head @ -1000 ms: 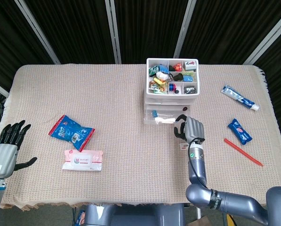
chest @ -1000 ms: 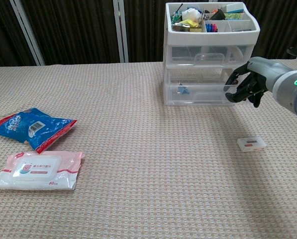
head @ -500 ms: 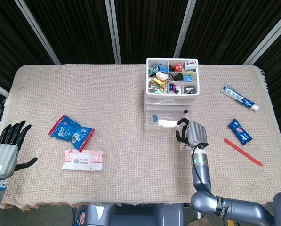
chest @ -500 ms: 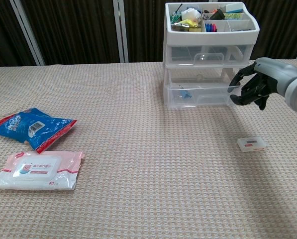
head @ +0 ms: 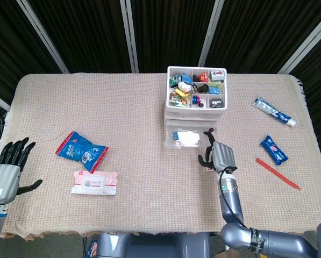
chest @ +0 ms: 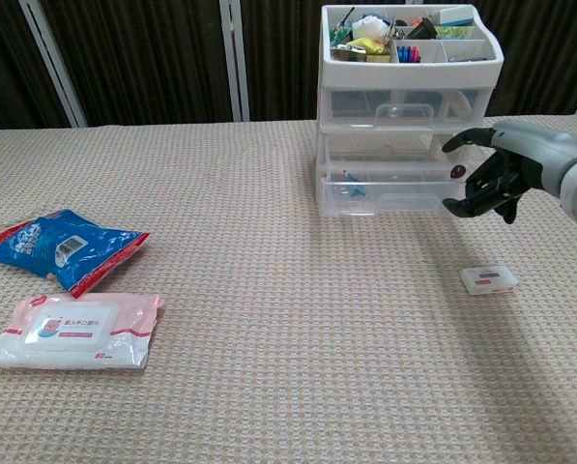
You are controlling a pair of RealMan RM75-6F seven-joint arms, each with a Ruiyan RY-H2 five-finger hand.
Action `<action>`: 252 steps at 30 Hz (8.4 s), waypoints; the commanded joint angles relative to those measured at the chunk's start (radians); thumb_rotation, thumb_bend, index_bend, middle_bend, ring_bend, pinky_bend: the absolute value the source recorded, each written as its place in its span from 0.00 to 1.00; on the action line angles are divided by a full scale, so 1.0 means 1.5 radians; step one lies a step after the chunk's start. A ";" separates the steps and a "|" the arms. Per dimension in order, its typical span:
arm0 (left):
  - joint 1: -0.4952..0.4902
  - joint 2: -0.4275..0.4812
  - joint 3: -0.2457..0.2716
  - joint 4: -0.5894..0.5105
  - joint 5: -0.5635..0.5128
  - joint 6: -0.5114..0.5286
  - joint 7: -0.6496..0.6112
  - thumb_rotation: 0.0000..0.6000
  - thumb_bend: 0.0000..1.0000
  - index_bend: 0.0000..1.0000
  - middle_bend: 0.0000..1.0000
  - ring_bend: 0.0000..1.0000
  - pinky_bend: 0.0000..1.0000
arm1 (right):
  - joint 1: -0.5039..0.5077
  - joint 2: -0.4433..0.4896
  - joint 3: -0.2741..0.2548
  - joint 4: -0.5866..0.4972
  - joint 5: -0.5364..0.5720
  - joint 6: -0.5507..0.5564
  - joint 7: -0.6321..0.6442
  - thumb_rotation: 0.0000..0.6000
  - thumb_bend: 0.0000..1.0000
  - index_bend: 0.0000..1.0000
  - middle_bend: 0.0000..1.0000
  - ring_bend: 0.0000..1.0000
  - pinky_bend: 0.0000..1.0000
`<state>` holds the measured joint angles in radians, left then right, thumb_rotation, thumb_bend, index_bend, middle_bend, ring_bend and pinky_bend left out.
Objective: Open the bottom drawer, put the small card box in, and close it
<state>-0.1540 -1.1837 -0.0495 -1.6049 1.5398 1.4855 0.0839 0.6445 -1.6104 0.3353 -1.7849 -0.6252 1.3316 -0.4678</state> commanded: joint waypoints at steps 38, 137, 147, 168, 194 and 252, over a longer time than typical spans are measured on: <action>0.001 -0.001 -0.003 0.000 0.002 0.006 -0.008 1.00 0.10 0.07 0.00 0.00 0.00 | -0.121 -0.055 -0.186 0.107 -0.280 0.054 -0.031 1.00 0.08 0.31 0.78 0.79 0.65; -0.002 0.005 0.002 -0.004 0.002 -0.006 -0.019 1.00 0.10 0.07 0.00 0.00 0.00 | 0.019 -0.079 0.077 0.169 -0.133 0.009 -0.166 1.00 0.11 0.32 0.78 0.79 0.65; -0.001 0.003 0.003 -0.005 0.006 -0.001 -0.014 1.00 0.10 0.07 0.00 0.00 0.00 | -0.006 -0.049 0.042 0.115 -0.164 0.038 -0.160 1.00 0.10 0.26 0.67 0.68 0.60; 0.000 -0.007 -0.003 0.001 -0.003 0.003 0.001 1.00 0.10 0.07 0.00 0.00 0.00 | -0.155 0.070 -0.295 0.249 -0.650 0.128 -0.167 1.00 0.10 0.05 0.00 0.00 0.00; 0.000 -0.004 -0.006 0.002 -0.004 0.006 -0.017 1.00 0.10 0.07 0.00 0.00 0.00 | -0.161 -0.156 -0.242 0.479 -0.649 0.026 -0.358 1.00 0.15 0.05 0.00 0.00 0.00; -0.002 0.007 -0.008 -0.017 -0.022 -0.011 -0.034 1.00 0.10 0.07 0.00 0.00 0.00 | -0.098 -0.278 -0.167 0.587 -0.630 0.008 -0.392 1.00 0.15 0.05 0.00 0.00 0.00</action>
<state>-0.1567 -1.1732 -0.0617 -1.6307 1.5075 1.4695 0.0335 0.4955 -2.0265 0.0834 -0.9048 -1.5699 1.3451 -1.0553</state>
